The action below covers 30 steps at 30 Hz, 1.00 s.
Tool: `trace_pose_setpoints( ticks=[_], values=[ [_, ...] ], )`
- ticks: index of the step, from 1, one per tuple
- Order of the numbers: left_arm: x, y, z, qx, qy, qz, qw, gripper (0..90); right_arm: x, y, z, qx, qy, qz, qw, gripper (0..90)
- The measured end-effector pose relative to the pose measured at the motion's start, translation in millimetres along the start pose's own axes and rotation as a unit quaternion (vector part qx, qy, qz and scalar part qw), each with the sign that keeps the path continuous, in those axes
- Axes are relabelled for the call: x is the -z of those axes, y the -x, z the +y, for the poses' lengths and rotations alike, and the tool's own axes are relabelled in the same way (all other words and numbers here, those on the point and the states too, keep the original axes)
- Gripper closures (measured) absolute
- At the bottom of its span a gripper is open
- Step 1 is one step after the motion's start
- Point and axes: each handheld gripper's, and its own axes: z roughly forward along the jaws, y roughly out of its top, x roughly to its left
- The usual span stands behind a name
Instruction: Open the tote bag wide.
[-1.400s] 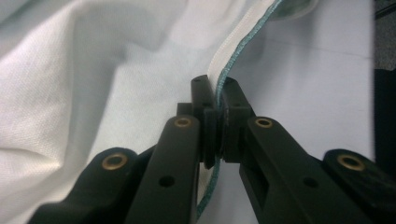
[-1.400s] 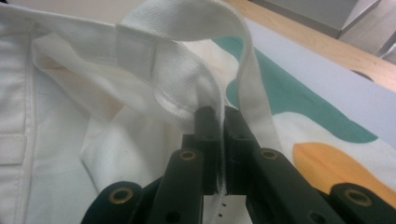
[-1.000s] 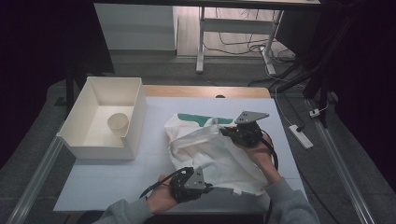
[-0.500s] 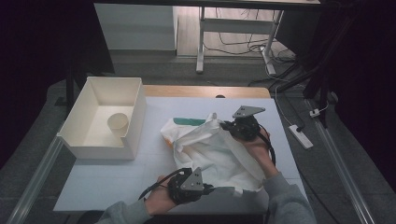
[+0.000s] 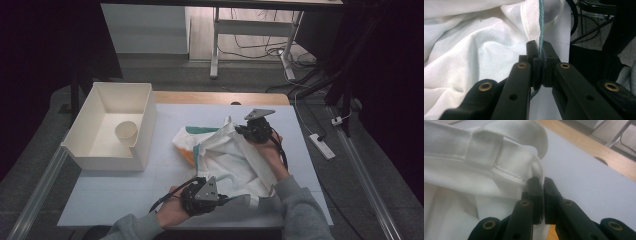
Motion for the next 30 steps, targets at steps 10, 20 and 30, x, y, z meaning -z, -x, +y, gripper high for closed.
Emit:
trace_pose_setpoints(
  ticks=[10,20,30],
  values=[
    [-5.6,-3.9,-4.1,0.003,-0.007,-0.004,1.0,86.2,-27.4,10.3,-20.0,-0.032,-0.035,0.013,0.9988,86.5],
    [-7.4,-6.6,-6.5,0.005,-0.008,-0.011,0.9999,86.0,-30.0,8.9,-23.1,-0.036,-0.037,0.01,0.9986,86.4],
    [-6.8,-7.4,-6.8,0.007,-0.003,-0.01,0.9999,84.9,-26.5,8.3,-22.4,-0.034,-0.03,0.009,0.9989,84.7]
  ],
)
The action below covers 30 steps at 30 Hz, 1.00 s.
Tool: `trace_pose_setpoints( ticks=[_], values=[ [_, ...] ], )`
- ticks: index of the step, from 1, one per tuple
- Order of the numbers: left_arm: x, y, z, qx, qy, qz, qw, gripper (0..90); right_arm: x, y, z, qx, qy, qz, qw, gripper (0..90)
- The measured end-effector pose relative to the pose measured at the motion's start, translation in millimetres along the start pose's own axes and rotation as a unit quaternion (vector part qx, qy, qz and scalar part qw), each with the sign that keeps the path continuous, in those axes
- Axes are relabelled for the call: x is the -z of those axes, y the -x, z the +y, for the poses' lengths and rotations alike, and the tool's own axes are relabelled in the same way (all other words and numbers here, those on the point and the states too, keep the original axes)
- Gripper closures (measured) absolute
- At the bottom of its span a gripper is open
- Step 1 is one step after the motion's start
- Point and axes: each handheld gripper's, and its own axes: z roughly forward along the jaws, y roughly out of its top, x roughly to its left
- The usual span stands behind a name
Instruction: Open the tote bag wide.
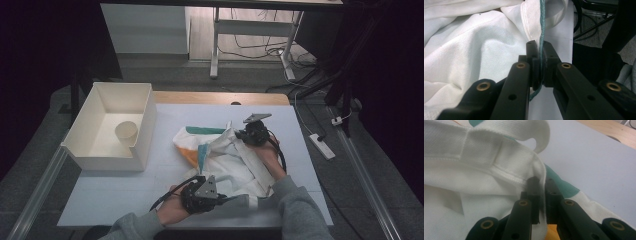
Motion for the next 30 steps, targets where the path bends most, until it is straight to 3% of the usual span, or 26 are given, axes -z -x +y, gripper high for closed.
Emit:
trace_pose_setpoints(
  ticks=[2,6,8,11,15,18,23,25,30],
  values=[
    [1.6,0.7,0.7,0.001,0.005,0.003,1.0,81.6,2.3,0.0,0.8,-0.003,0.001,-0.001,1.0,81.1],
    [17.6,0.9,6.7,-0.003,0.031,0.018,0.9994,63.9,12.4,2.1,1.4,-0.019,0.013,-0.006,0.9997,64.2],
    [29.3,-1.1,11.0,-0.001,0.049,0.037,0.9981,56.5,20.9,2.8,1.5,-0.033,0.026,0.004,0.9991,58.5],
    [45.8,-10.1,15.8,0.008,0.067,0.061,0.9958,50.1,36.8,-1.5,3.5,-0.031,0.043,0.013,0.9985,53.6],
    [60.6,-25.5,19.7,0.025,0.089,0.082,0.9924,47.9,57.9,-14.4,7.2,-0.012,0.064,0.014,0.9978,50.0],
    [65.7,-37.4,23.4,0.033,0.086,0.093,0.9913,46.7,70.8,-24.4,8.5,-0.002,0.076,0.019,0.9969,48.8],
    [66.8,-60.6,28.5,0.061,0.086,0.089,0.9904,44.8,86.8,-39.8,4.1,0.018,0.082,0.031,0.996,47.9],
    [65.4,-68.7,31.4,0.072,0.088,0.097,0.9887,44.7,89.7,-43.7,-0.2,0.016,0.081,0.035,0.996,47.9],
    [60.6,-91.8,37.6,0.088,0.078,0.092,0.9888,43.8,92.6,-49.1,-8.9,0.012,0.077,0.04,0.9962,47.8]
  ],
)
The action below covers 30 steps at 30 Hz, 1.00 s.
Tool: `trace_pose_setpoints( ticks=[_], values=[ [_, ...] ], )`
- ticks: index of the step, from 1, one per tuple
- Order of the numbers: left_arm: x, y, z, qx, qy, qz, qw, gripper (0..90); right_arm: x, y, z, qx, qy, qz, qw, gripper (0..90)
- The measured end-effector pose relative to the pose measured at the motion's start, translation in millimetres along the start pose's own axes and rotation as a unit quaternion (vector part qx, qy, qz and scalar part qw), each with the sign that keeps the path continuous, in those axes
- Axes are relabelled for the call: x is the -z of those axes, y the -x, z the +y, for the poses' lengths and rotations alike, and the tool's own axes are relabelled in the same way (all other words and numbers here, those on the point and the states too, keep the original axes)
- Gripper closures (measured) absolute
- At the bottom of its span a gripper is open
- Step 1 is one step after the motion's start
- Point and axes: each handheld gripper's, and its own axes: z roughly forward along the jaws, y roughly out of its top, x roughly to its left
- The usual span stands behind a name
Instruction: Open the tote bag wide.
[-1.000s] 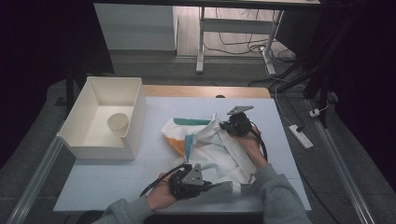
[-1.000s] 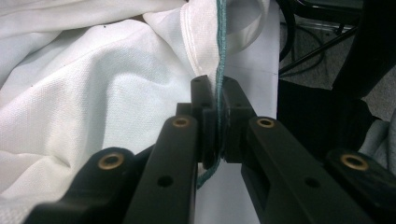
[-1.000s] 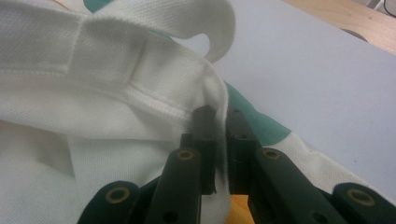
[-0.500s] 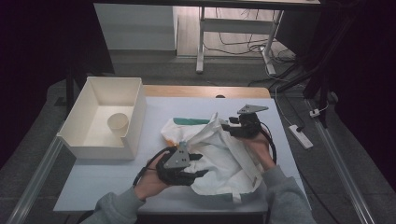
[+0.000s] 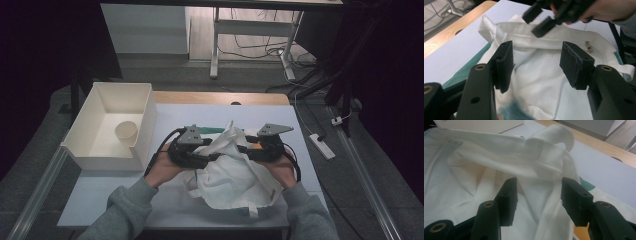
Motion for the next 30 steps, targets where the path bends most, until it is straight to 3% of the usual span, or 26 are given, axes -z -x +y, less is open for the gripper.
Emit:
trace_pose_setpoints(
  ticks=[6,9,13,16,24,30],
  values=[
    [-20.9,-30.4,5.8,0.033,-0.008,0.002,0.9994,44.4,3.1,-8.9,-4.1,-0.001,0.001,0.006,1.0,47.7],
    [-31.1,-38.8,3.4,0.046,-0.007,-0.013,0.9988,45.2,4.9,-16.2,-7.8,0.002,-0.003,0.009,1.0,47.4],
    [-38.4,-39.9,-0.1,0.042,-0.026,-0.019,0.9986,45.0,4.7,-25.4,-13.2,0.008,-0.012,0.012,0.9998,46.7],
    [-38.2,-39.5,-0.9,0.038,-0.027,-0.007,0.9989,44.9,3.0,-30.9,-14.7,0.013,-0.017,0.016,0.9996,46.5],
    [-46.3,-42.3,-2.3,0.043,-0.034,0.0,0.9985,46.4,-2.2,-48.6,-16.9,0.037,-0.029,0.04,0.9981,45.8],
    [-32.6,-45.6,-2.1,0.041,-0.022,0.013,0.9988,46.2,-5.7,-54.6,-17.2,0.047,-0.035,0.048,0.9971,45.6]
  ],
)
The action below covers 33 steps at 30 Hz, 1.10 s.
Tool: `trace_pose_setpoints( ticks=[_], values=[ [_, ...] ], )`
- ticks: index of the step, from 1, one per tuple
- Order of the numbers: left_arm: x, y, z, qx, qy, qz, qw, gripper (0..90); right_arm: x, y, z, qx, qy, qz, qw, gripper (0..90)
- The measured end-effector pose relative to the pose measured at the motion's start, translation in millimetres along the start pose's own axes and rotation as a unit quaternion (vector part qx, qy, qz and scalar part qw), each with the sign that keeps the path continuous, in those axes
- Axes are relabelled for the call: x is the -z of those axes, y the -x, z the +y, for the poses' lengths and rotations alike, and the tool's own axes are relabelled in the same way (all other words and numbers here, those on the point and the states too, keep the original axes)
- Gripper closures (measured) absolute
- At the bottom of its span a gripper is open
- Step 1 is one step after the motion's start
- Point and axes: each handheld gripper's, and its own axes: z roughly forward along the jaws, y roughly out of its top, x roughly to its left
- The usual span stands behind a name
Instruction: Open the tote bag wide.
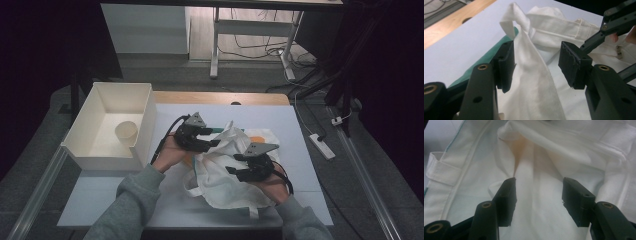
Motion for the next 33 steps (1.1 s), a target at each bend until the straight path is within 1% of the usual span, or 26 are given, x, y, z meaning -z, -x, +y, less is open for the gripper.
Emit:
trace_pose_setpoints(
  ticks=[2,3,4,7,10,12,13,15,17,23,26,29,30,31,33],
  values=[
    [1.6,-2.5,-1.1,0.004,-0.002,0.003,1.0,45.8,-1.4,-1.3,-0.2,0.001,-0.002,0.002,1.0,45.6],
    [0.9,-3.8,-1.9,0.001,-0.008,0.009,0.9999,46.0,-2.1,-1.8,-0.2,0.002,-0.002,0.004,1.0,45.6],
    [-0.6,-5.4,-2.7,0.002,-0.013,0.011,0.9999,45.1,-2.7,-2.3,-0.1,0.002,-0.003,0.005,1.0,45.6],
    [-6.5,-9.7,-5.5,0.013,-0.022,-0.007,0.9996,45.5,-4.0,-4.2,0.5,0.004,-0.004,0.009,0.9999,45.6],
    [-11.6,-9.8,-6.6,0.015,-0.028,-0.021,0.9993,52.9,-5.0,-6.9,1.5,0.008,-0.003,0.012,0.9999,45.5],
    [-13.8,-10.5,-7.2,0.016,-0.032,-0.031,0.9989,64.1,-6.1,-8.9,2.2,0.01,-0.005,0.016,0.9998,45.5],
    [-15.3,-10.3,-7.7,0.018,-0.034,-0.033,0.9987,68.2,-7.2,-9.9,2.4,0.011,-0.007,0.019,0.9997,45.5],
    [-17.6,-10.1,-9.1,0.014,-0.042,-0.031,0.9986,78.1,-9.9,-12.6,2.5,0.013,-0.012,0.023,0.9996,45.6],
    [-19.6,-10.1,-10.4,0.009,-0.05,-0.022,0.9984,82.5,-13.5,-15.4,2.3,0.017,-0.02,0.025,0.9993,45.7],
    [-19.0,-13.3,-12.5,0.017,-0.04,-0.014,0.9989,84.2,-28.8,-21.1,0.3,0.029,-0.053,0.015,0.998,46.8],
    [-17.9,-14.3,-12.9,0.019,-0.036,-0.011,0.9991,84.3,-41.1,-22.2,3.0,0.026,-0.067,0.017,0.9973,48.1],
    [-16.4,-14.9,-13.2,0.018,-0.036,-0.008,0.9992,84.3,-56.0,-22.0,5.6,0.038,-0.086,-0.001,0.9955,51.7],
    [-16.0,-14.9,-13.4,0.018,-0.035,-0.007,0.9992,84.3,-60.4,-21.7,5.5,0.039,-0.092,-0.002,0.995,56.2],
    [-15.8,-15.2,-13.6,0.018,-0.034,-0.005,0.9992,84.4,-63.5,-21.8,5.0,0.035,-0.095,0.004,0.9949,61.9],
    [-15.3,-16.9,-14.3,0.02,-0.033,-0.001,0.9992,84.4,-66.2,-22.9,3.8,0.036,-0.095,0.011,0.9948,76.7]
  ],
)
